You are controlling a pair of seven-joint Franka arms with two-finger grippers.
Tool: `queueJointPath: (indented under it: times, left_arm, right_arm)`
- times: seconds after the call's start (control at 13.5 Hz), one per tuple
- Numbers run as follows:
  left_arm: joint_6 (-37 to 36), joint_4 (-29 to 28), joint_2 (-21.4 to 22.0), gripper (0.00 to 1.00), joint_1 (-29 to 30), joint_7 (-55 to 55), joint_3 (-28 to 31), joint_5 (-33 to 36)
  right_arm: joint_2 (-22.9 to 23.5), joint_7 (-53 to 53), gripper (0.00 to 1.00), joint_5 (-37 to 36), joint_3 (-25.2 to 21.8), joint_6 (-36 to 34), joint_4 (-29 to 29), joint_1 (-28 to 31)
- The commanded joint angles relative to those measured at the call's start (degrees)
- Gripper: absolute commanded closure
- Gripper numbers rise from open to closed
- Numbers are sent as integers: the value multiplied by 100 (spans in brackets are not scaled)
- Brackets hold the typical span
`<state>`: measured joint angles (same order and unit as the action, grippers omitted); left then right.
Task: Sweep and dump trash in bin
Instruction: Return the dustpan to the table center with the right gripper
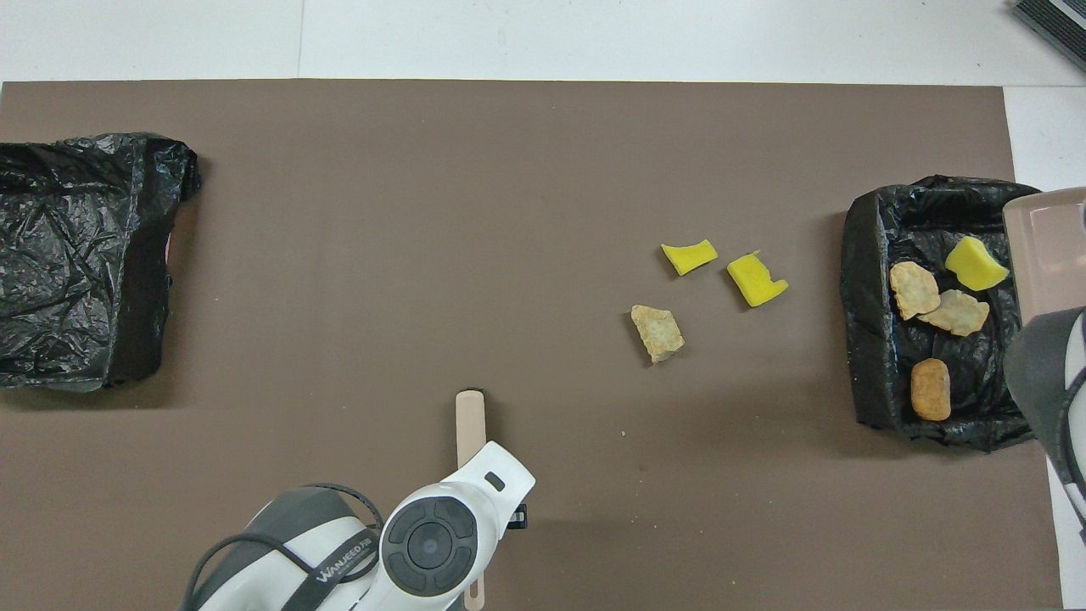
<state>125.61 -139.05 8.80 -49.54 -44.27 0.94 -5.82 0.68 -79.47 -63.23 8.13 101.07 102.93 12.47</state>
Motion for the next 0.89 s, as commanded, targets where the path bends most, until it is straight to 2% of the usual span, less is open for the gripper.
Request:
queueJointPath:
  times: [0.0,0.15,0.52,0.74,0.81]
  left_arm:
    - [-186,352,-72,0,155,199,-15,63]
    - [-194,798,-351,0,522,749,-6,553]
    - [-212,2143,-1046,0,1410,1710,-6,986]
    - [-230,2768,-1153,0,2008,2228,-6,986]
    - [-282,2935,-1144,0,2227,2377,-6,986]
  right_arm:
    - [-148,-217,100,-84,13,-43,53,45]
    - [-165,-227,100,650,13,-78,-44,45]
    - [-165,53,100,2839,22,-394,-124,-148]
    - [-174,660,100,3369,22,-562,-124,-472]
    - [-174,861,100,3744,22,-562,-124,-508]
